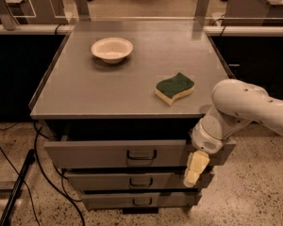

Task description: Open top drawer

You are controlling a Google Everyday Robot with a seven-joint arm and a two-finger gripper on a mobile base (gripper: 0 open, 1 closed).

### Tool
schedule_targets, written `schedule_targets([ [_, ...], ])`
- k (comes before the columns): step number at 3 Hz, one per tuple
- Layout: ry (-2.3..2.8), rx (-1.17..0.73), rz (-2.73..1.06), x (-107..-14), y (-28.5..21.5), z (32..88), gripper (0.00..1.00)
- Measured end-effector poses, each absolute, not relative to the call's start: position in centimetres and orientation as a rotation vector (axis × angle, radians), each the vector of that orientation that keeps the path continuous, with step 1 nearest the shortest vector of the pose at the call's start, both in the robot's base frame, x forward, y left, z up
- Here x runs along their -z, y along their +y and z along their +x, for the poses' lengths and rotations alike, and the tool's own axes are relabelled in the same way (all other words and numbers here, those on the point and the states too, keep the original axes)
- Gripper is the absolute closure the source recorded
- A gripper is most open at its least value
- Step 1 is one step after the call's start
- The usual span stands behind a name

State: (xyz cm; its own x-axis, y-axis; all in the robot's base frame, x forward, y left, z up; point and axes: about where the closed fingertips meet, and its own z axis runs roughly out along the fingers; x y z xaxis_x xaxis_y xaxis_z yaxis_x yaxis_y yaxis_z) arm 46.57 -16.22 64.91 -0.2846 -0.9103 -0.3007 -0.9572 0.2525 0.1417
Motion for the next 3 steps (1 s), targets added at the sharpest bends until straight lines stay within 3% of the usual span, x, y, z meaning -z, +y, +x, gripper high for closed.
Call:
schedule_targets([
  [2,2.381,-0.816,-1.444,-69.2,-21.3,41.8,0.0],
  [3,2.377,-0.866,-1.414,-69.8,-21.4,41.1,0.0],
])
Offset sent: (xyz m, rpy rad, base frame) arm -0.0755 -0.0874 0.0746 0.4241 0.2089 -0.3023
